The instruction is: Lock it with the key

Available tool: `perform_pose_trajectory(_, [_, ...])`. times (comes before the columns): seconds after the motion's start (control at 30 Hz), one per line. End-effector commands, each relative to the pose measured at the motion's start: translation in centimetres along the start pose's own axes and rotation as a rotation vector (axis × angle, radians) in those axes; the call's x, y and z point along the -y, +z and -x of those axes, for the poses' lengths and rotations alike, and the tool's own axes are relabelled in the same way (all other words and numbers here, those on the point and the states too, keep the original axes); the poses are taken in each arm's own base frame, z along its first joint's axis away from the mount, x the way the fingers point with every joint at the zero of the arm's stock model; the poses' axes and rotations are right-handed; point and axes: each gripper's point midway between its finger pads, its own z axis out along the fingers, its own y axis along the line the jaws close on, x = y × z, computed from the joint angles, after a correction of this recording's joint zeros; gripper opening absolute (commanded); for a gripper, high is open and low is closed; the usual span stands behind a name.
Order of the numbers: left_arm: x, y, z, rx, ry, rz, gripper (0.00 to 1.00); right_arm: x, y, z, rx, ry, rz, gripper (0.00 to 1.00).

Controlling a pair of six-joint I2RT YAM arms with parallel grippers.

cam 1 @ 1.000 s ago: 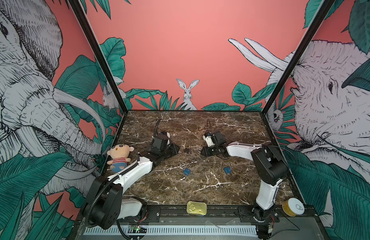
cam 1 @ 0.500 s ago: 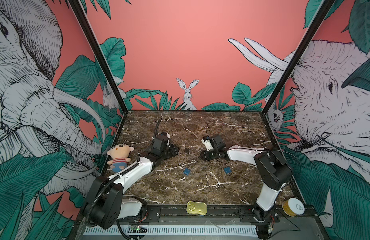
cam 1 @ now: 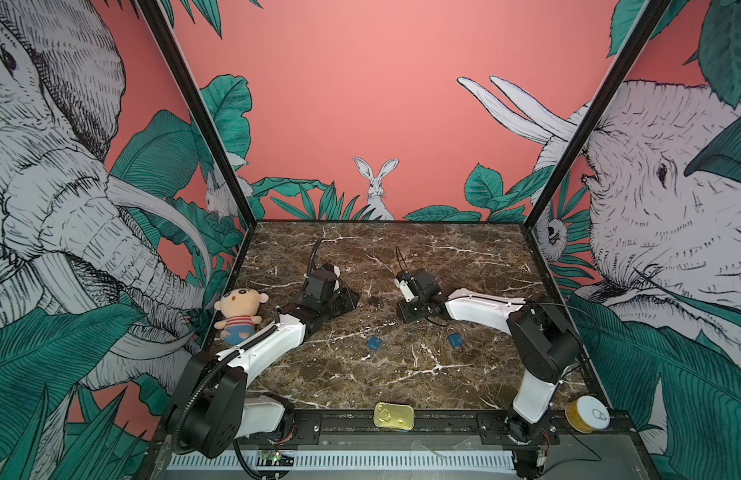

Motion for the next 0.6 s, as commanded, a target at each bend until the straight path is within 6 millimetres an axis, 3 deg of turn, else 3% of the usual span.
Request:
perform_pose_trajectory(0.0, [0.0, -0.1, 0.1, 0.009, -0.008, -0.012, 0.23, 0.9, 0.5, -1.0, -0.049, -0.079, -0.110, 0.44])
perform_pose_trajectory(0.57, [0.1, 0.0, 0.0, 0.007, -0.023, -0.028, 0.23, 0.7, 2.0, -1.8, -0.108, -0.142, -0.164, 0.38])
